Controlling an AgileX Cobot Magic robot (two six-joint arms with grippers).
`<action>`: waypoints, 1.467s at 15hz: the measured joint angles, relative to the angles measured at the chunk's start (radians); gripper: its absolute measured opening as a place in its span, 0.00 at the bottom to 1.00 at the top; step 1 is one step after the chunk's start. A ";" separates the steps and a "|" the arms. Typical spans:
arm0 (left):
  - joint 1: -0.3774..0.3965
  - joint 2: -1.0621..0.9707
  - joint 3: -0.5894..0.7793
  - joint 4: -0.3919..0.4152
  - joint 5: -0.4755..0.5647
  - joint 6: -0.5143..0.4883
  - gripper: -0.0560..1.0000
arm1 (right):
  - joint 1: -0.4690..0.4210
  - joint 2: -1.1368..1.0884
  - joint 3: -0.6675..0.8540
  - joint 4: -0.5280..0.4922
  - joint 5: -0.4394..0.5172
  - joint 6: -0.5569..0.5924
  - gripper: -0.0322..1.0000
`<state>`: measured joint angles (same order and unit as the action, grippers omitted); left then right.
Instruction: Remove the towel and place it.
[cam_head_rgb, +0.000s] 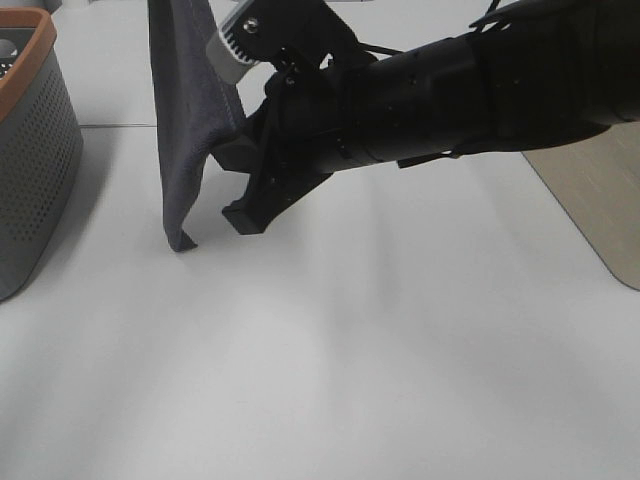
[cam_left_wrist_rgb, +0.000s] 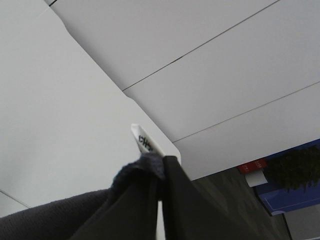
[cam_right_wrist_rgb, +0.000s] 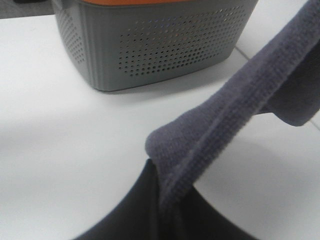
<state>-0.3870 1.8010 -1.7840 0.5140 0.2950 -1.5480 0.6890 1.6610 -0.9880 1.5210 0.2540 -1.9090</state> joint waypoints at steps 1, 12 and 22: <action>0.003 0.007 0.004 -0.013 0.000 -0.015 0.05 | -0.035 -0.002 -0.009 -0.176 0.090 0.162 0.05; 0.021 0.028 0.270 0.048 -0.121 -0.597 0.05 | -0.259 -0.002 -0.448 -1.632 0.601 1.070 0.05; 0.085 0.071 0.294 0.274 -0.214 -0.927 0.05 | -0.344 0.089 -0.546 -1.887 0.146 1.160 0.05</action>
<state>-0.3020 1.8720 -1.4900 0.7880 0.0810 -2.4750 0.3450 1.7500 -1.5340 -0.3660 0.4000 -0.7490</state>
